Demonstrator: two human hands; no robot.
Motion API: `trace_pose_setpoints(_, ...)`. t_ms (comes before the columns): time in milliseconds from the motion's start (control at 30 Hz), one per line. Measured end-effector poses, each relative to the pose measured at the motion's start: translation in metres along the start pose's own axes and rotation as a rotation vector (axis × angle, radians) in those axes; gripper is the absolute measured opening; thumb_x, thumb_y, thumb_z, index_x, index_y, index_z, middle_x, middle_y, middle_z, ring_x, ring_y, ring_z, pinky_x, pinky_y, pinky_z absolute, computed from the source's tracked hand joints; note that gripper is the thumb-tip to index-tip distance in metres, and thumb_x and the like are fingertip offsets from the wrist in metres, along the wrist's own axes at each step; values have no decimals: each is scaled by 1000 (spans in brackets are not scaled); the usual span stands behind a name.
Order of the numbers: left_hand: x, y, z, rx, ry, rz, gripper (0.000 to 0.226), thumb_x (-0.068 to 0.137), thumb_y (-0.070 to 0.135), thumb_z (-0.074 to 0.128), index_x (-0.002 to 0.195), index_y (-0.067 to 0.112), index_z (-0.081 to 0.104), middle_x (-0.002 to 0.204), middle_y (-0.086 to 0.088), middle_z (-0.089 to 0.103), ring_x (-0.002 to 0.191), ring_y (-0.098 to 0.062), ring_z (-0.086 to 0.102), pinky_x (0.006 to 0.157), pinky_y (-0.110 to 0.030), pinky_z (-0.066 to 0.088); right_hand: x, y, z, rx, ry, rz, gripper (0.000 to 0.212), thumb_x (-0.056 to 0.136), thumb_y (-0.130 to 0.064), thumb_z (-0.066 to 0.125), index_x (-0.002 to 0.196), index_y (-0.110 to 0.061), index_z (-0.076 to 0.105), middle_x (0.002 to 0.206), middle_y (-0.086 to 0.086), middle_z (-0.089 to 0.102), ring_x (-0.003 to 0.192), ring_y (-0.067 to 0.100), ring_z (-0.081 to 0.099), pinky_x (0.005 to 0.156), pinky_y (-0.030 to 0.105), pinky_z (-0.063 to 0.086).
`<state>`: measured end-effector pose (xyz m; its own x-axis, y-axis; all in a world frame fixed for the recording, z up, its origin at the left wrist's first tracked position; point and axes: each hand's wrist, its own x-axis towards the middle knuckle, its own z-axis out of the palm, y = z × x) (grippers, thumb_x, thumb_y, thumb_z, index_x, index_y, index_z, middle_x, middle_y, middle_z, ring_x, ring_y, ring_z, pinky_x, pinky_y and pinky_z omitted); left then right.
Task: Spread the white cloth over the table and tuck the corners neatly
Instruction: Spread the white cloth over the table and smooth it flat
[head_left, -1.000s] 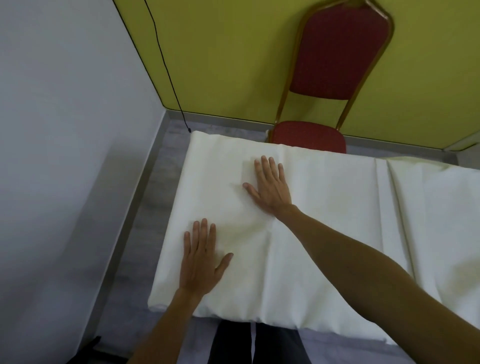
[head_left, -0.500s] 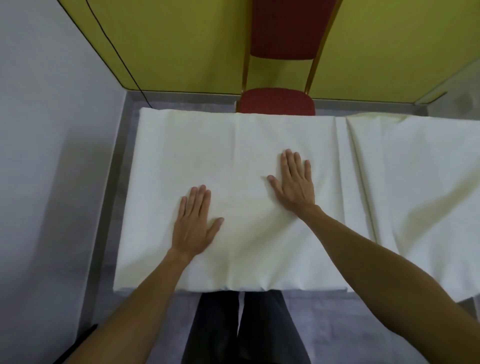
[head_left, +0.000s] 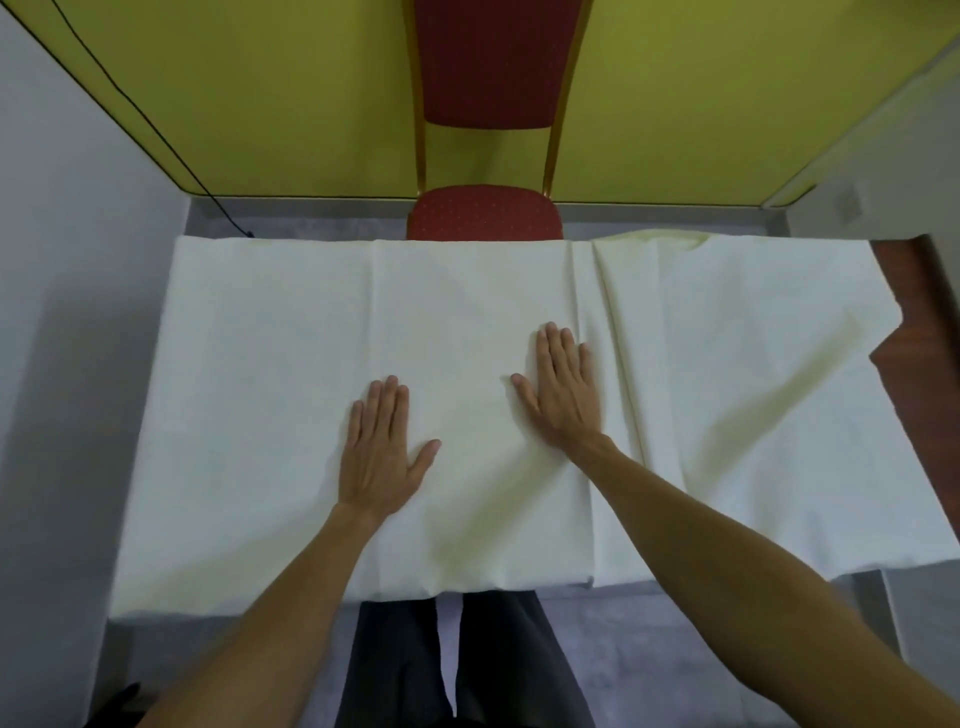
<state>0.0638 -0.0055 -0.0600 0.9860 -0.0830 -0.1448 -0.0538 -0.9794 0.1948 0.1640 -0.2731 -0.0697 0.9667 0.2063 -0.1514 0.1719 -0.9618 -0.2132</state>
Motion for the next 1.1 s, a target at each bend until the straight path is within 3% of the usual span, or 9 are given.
trace_pose_setpoints(200,14,28,-22,34,2,-37,88,93,65,28,153,2,17,162,-17,11,151,-31,4,122,-50,13,-10,12,-21,69,3,3,80,101,-60,19,158,-5,8,166,12,7,154,29,2,125,47,1)
trace_pose_setpoints(300,31,58,-41,-3,28,15,87,93,65,27,154,4,16,163,-15,10,152,-29,2,123,-48,11,-25,31,-41,46,6,51,78,102,-60,15,158,-7,4,167,11,1,154,26,-4,125,45,-3)
trace_pose_setpoints(433,57,95,-64,-21,43,133,84,94,64,25,153,5,19,162,-14,14,151,-29,7,123,-47,14,-48,58,-64,39,29,146,76,102,-58,14,158,-8,1,167,10,-2,154,26,-9,124,45,-8)
trace_pose_setpoints(833,108,202,-81,27,-27,593,70,98,50,32,149,3,29,157,-16,30,146,-31,26,120,-46,22,-160,99,-66,125,134,492,78,102,-57,21,158,-5,9,166,13,6,154,29,-2,125,48,-2)
trace_pose_setpoints(967,118,238,-76,81,-50,733,71,97,51,29,148,3,32,156,-16,32,145,-32,29,119,-46,24,-197,122,-63,93,155,610,78,101,-57,17,157,-2,14,165,16,11,154,32,5,125,51,2)
trace_pose_setpoints(1100,127,278,-75,119,-54,815,66,100,46,39,148,3,32,155,-17,32,145,-33,29,119,-49,24,-225,152,-63,90,179,704,79,100,-57,19,155,-1,20,164,17,19,153,34,12,124,53,7)
